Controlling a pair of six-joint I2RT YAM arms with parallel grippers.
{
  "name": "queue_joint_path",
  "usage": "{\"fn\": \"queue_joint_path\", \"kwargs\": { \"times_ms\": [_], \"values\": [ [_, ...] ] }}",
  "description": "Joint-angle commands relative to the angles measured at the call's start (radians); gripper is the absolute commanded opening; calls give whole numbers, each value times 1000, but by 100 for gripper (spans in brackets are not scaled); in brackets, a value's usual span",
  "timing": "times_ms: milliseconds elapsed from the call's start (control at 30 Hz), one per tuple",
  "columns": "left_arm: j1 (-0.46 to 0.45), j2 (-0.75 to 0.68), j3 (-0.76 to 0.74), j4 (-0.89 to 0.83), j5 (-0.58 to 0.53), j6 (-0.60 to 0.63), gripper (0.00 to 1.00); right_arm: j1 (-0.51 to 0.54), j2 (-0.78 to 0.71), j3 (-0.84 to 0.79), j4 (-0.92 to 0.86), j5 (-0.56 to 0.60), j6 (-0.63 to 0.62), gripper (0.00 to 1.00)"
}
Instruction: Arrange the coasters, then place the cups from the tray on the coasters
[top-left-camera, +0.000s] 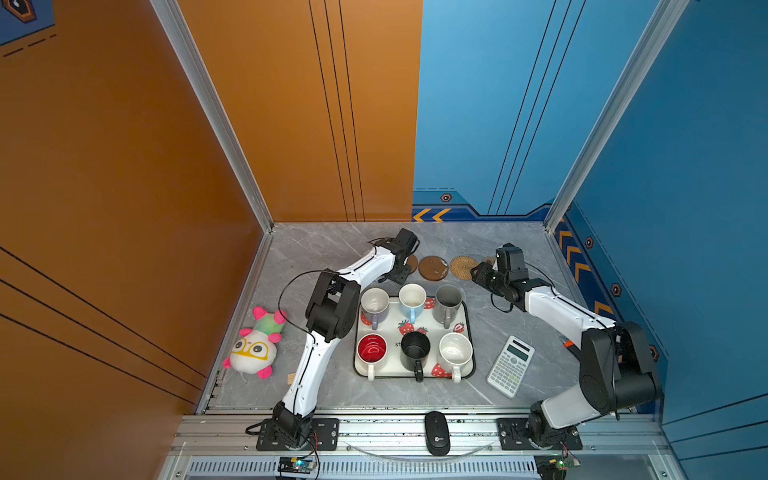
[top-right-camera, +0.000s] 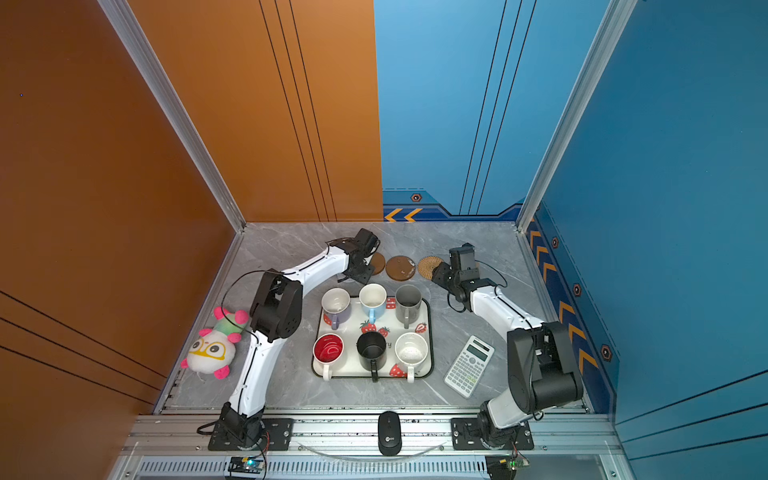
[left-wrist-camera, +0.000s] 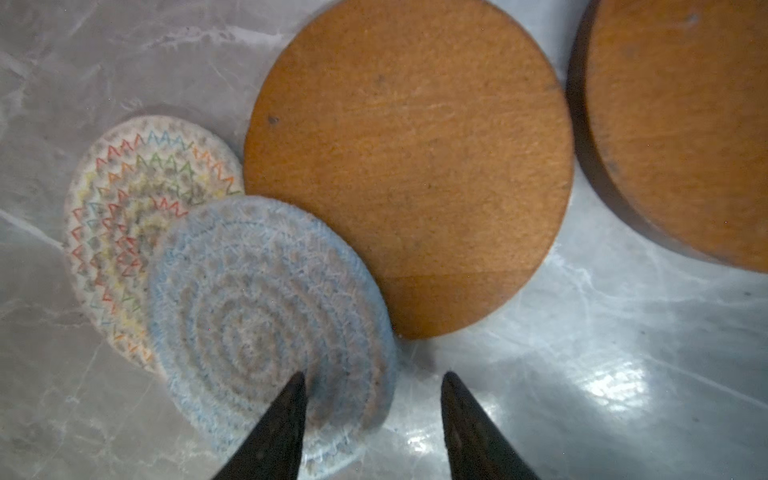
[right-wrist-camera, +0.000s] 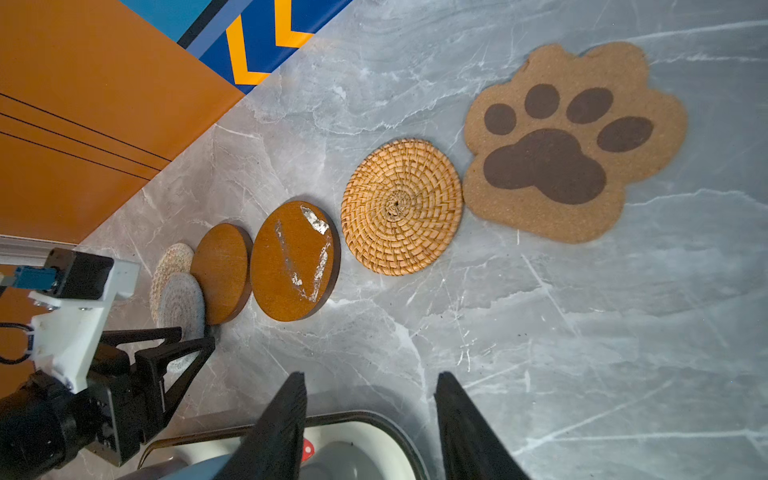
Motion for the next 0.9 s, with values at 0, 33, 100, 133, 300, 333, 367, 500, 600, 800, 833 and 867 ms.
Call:
{"fn": "queue_joint_path", "kwargs": {
  "times_ms": [0,33,100,133,300,333,367,500,600,800,833,867],
  "values": [
    [-5,32,-15,-16,-40,7,51,-7,-24,-19,19,-14,12,50],
    [-5,31,-16,-15,-43,10,50,-7,-23,-19,21,-14,12,50],
    [-5,33,-14,-16,-51,10,49,-8,-23,-18,23,-18,13,50],
    [-5,33,-13,-15,-54,12,48,-8,-23,-18,24,-19,13,50],
    [-5,36,-11,-14,-57,14,37,-9,-26,-21,29,-22,17,50],
    [-5,36,-13,-14,-59,14,33,-9,-27,-22,30,-22,18,50],
    [-5,34,-12,-15,-60,15,29,-9,-27,-22,30,-22,18,50],
    [-7,19,-17,-14,-67,12,13,-9,-32,-25,30,-23,19,50],
    [-8,3,-21,-13,-73,13,0,-9,-35,-25,30,-24,19,50],
    [-19,-35,-34,-12,-100,18,0,-8,-36,-26,32,-24,19,50],
    [-21,-44,-37,-11,-113,20,0,-9,-36,-27,30,-25,20,50],
    [-24,-51,-41,-10,-121,22,0,-9,-35,-27,31,-27,19,50]
  ]
}}
